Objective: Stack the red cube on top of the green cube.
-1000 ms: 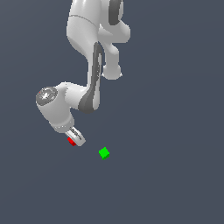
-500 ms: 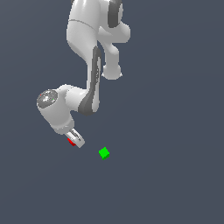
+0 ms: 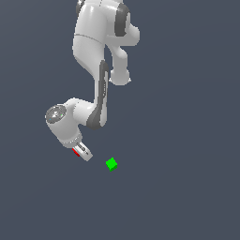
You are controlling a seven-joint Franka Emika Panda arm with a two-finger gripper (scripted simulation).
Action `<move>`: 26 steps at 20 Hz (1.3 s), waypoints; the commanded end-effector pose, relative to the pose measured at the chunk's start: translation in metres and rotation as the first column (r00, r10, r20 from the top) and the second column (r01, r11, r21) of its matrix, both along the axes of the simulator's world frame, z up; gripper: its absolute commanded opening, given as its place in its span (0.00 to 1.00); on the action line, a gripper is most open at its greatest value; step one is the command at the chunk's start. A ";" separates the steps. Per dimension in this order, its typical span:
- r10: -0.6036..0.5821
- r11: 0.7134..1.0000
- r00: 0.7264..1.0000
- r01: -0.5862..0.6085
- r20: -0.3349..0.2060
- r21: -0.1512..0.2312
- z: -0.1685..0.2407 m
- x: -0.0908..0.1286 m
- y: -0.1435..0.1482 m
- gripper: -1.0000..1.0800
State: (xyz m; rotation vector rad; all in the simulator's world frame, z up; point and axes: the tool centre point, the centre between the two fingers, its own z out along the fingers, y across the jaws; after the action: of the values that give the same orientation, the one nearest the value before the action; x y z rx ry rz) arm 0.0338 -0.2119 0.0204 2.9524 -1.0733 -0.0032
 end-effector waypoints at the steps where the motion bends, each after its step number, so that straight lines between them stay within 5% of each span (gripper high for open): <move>1: 0.000 1.000 1.000 0.000 0.002 0.000 -0.001 0.001 0.000 0.96; 2: 0.000 1.000 1.000 0.000 0.002 0.000 -0.001 0.001 0.000 0.00; 16: 0.000 1.000 1.000 0.000 0.002 0.000 0.004 0.001 0.000 0.00; 26: -0.001 1.000 1.000 0.001 0.002 0.000 0.061 0.000 0.000 0.00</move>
State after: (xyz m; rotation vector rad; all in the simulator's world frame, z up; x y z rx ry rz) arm 0.0333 -0.2119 0.0693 2.9525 -1.0743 -0.0027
